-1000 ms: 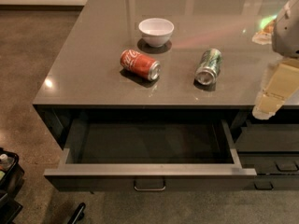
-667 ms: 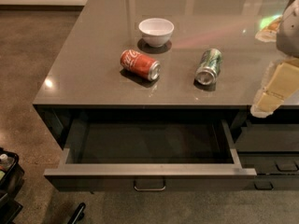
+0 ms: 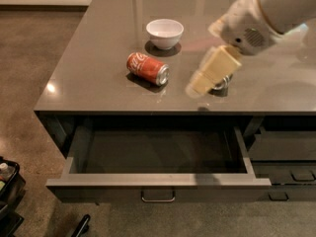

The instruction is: Place coke can into top drawer

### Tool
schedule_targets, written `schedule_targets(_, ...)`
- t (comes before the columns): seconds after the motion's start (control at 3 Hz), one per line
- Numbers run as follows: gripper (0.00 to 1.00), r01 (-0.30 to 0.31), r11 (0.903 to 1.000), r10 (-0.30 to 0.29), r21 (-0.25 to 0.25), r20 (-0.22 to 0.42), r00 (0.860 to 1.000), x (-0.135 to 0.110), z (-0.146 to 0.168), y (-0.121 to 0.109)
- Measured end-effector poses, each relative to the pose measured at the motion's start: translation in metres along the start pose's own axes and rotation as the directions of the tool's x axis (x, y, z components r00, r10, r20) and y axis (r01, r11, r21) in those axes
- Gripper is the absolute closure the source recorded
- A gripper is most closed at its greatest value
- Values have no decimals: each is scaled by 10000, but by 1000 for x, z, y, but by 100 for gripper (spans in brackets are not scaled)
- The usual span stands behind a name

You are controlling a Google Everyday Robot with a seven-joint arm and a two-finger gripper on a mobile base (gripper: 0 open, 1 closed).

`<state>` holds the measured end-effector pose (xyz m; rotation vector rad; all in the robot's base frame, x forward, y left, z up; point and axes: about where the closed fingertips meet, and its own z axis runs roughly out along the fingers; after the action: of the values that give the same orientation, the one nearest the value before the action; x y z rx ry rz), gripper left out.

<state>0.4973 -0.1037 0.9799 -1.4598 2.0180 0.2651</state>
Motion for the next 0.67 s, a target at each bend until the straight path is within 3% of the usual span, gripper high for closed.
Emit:
schedule_targets(0.33, 0, 358, 9941, -292, -1026, 650, 9975, -52, 55, 12)
schedule_targets(0.67, 0, 650, 9813, -520, -1811, 759, 9958, -83, 99, 26)
